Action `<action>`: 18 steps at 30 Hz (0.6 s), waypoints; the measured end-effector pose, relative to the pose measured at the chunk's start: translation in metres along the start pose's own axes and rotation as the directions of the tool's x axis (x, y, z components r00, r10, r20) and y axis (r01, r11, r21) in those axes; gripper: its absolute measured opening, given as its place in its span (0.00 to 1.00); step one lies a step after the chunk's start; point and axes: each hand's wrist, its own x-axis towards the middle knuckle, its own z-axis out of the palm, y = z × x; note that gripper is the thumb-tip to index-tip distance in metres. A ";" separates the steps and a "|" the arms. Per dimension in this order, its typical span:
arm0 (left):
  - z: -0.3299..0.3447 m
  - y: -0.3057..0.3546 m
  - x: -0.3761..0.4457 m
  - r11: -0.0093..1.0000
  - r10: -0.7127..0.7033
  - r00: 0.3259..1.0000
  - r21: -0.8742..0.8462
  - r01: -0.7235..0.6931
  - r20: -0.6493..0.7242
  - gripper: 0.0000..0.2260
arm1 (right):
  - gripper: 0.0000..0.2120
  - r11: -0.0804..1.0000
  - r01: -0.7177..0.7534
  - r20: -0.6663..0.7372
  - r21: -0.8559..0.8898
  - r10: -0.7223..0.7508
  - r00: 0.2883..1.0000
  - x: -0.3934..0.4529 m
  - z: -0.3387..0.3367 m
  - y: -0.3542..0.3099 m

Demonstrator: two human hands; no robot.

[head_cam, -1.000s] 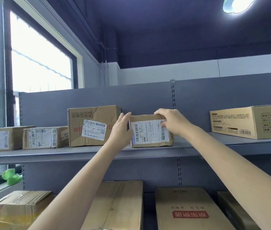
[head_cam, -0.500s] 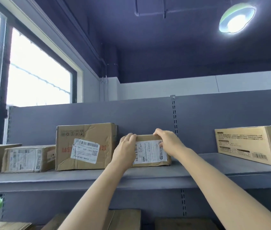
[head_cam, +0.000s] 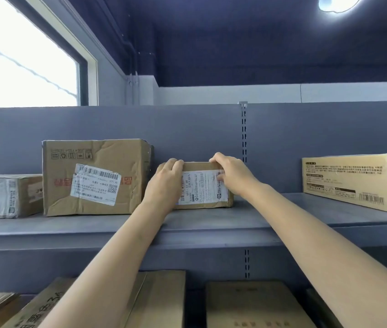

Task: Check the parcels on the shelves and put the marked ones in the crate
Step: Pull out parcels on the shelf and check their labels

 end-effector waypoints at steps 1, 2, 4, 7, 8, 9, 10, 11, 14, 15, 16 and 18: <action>0.001 0.000 -0.001 1.000 0.005 1.000 0.001 -0.005 -0.006 0.19 | 0.18 1.000 0.006 -0.006 -0.006 -0.006 1.000 0.000 0.000 0.000; 0.001 0.000 -0.001 1.000 0.012 1.000 0.000 -0.012 -0.007 0.19 | 0.18 1.000 0.007 -0.006 -0.010 -0.007 1.000 -0.001 0.000 -0.001; 0.002 -0.001 -0.003 1.000 0.017 1.000 0.005 -0.017 0.001 0.20 | 0.20 0.999 -0.001 0.029 -0.049 0.003 1.000 -0.004 -0.001 -0.003; 0.001 -0.001 -0.005 1.000 0.020 1.000 0.022 -0.020 -0.005 0.22 | 0.32 0.994 0.019 0.055 -0.105 -0.013 0.998 -0.015 -0.008 -0.006; -0.001 0.001 -0.006 0.999 0.025 1.000 0.026 -0.025 -0.005 0.22 | 0.33 0.996 0.013 0.032 -0.091 -0.011 0.999 -0.022 -0.013 -0.007; -0.002 0.002 -0.007 0.999 0.037 0.999 0.036 -0.036 -0.004 0.23 | 0.34 0.997 0.007 0.004 -0.072 -0.007 1.000 -0.030 -0.019 -0.007; -0.004 0.004 -0.008 0.997 0.056 0.998 0.050 -0.056 -0.004 0.24 | 0.33 0.998 0.000 -0.014 -0.058 -0.001 1.000 -0.038 -0.027 -0.006; -0.007 0.006 -0.008 0.995 0.080 0.997 0.067 -0.079 -0.009 0.25 | 0.33 0.999 -0.001 -0.026 -0.049 0.000 1.000 -0.048 -0.036 -0.005; -0.013 0.012 -0.011 0.981 0.150 0.988 0.129 -0.146 -0.021 0.25 | 0.29 0.998 -0.007 -0.051 -0.058 0.004 0.999 -0.078 -0.071 0.003; -0.015 0.016 -0.012 0.977 0.164 0.986 0.139 -0.160 -0.017 0.25 | 0.28 0.997 -0.016 -0.059 -0.069 0.012 0.998 -0.088 -0.084 0.007; -0.016 0.021 -0.013 0.978 0.166 0.986 0.131 -0.163 -0.011 0.25 | 0.26 0.996 -0.035 -0.067 -0.079 0.030 0.997 -0.098 -0.096 0.012; -0.017 0.038 -0.014 0.988 0.144 0.990 0.063 -0.143 -0.008 0.26 | 0.24 0.991 -0.094 -0.101 -0.096 0.084 0.991 -0.116 -0.120 0.026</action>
